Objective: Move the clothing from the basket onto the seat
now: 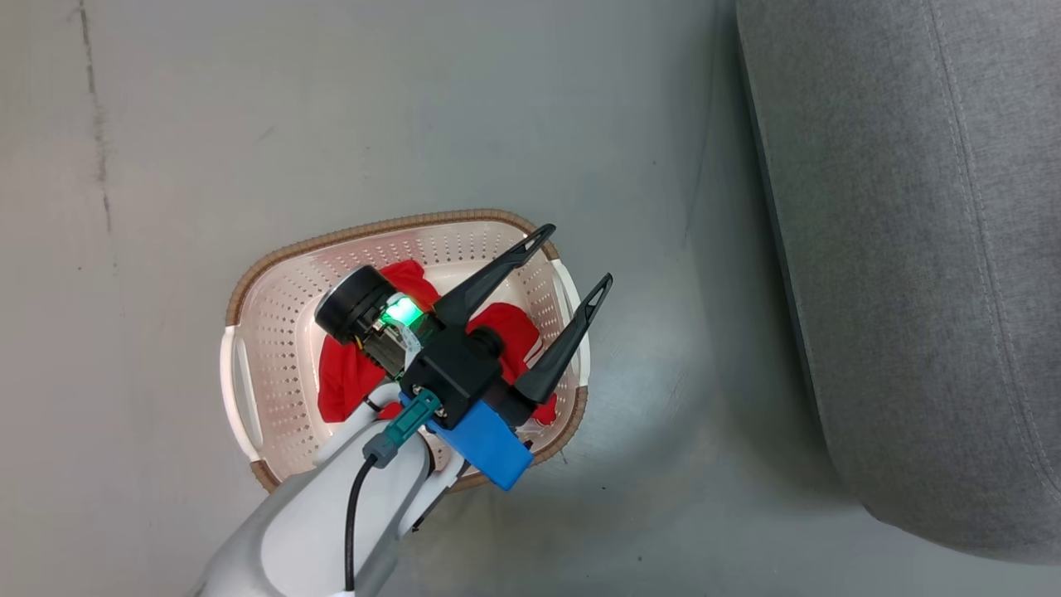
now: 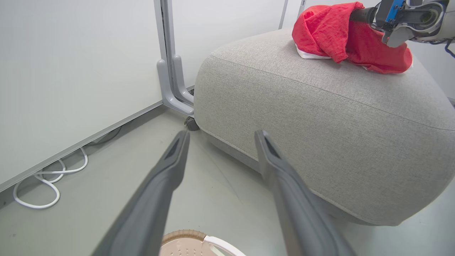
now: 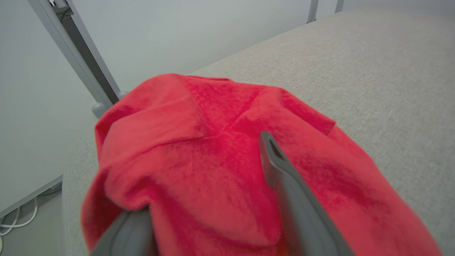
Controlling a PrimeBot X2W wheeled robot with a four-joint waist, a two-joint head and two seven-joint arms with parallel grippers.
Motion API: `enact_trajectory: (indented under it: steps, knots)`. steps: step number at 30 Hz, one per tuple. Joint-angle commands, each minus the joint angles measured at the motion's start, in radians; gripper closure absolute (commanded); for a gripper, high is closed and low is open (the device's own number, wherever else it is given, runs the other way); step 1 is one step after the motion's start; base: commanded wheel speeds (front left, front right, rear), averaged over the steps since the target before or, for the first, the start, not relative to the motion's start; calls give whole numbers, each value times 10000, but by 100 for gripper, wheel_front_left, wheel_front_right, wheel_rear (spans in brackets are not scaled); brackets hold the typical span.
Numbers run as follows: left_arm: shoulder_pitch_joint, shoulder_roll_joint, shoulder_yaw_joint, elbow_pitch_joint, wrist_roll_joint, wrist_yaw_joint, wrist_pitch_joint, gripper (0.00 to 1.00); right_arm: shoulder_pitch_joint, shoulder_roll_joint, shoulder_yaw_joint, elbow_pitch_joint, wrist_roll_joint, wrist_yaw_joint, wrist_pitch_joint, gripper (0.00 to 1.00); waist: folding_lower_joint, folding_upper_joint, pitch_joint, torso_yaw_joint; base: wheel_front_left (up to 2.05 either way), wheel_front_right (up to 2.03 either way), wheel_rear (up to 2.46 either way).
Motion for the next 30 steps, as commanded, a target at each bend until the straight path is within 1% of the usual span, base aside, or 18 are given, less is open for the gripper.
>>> enact_trajectory:
  steps: [1,4,8,13,16,22,26,30]
  knots:
    - [50,-33,-2,49,-22,-12,-30,0,197,-58,71,49,77,3,-60,0,-1,0,-72,6,0,0,0]
    - [117,-113,-19,101,-89,-12,-30,0,404,-42,209,38,105,3,-54,0,-1,0,-271,61,0,0,0]
    - [351,-276,36,183,-184,-12,-30,0,989,-156,506,-176,-168,3,-138,0,-1,0,-784,179,0,0,0]
    - [869,-467,267,314,-345,-12,-30,0,1960,13,786,-663,-349,3,-116,0,-1,0,-1754,340,0,0,0]
    - [1287,-637,473,391,-445,-12,-30,0,2758,174,914,-1213,-441,3,-23,0,-1,0,-2446,473,0,0,0]
    - [2232,-838,984,613,-605,-12,-30,0,4619,833,1197,-3025,-654,3,294,0,-1,0,-3730,714,0,0,0]
    - [2860,-886,1419,762,-640,-12,-30,0,5782,1551,1382,-4700,-856,3,688,0,-1,0,-4372,810,0,0,0]
    - [3404,-1001,2084,849,-693,-12,-30,0,6728,2250,1602,-6320,-1202,3,1175,0,-1,0,-4854,912,0,0,0]
